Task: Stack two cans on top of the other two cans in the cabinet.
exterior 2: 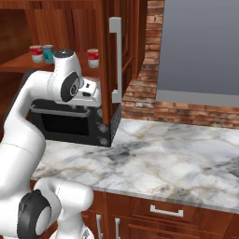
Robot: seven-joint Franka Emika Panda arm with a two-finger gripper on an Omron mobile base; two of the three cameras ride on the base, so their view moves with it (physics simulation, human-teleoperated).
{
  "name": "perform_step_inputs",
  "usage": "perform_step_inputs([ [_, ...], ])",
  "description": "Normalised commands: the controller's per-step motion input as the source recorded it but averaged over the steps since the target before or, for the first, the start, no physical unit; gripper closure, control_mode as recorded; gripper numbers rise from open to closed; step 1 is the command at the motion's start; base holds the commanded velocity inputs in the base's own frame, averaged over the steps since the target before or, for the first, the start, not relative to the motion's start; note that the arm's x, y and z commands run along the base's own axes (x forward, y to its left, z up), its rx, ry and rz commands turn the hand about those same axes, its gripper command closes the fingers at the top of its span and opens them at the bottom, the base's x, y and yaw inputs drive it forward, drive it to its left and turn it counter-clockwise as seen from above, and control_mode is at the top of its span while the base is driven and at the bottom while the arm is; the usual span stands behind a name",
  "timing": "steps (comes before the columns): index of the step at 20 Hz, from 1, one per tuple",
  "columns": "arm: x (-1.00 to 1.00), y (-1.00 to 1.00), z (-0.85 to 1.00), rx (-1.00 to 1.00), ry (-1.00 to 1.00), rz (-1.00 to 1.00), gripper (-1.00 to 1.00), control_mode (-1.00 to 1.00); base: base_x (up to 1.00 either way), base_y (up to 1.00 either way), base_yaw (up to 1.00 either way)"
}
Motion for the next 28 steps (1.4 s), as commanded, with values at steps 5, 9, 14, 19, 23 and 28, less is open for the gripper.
perform_step_inputs([
  [5,-0.08,0.0,0.0,0.0,-0.1,0.0,-1.0,-1.0,0.0,0.0,0.0],
  [9,-0.18,0.05,0.1,0.0,-0.41,-0.01,-1.0,-1.0,0.0,0.0,0.0],
  [14,-0.09,0.13,0.33,0.01,-0.41,-0.03,-1.0,-1.0,0.0,0.0,0.0],
  [19,0.0,0.21,0.43,0.0,-0.27,-0.04,-1.0,-1.0,0.0,0.0,0.0],
  [23,0.0,0.16,0.5,0.0,-0.05,-0.05,-1.0,-1.0,0.0,0.0,0.0],
  [28,0.09,0.08,0.63,0.0,0.05,-0.02,-1.0,-1.0,0.0,0.0,0.0],
])
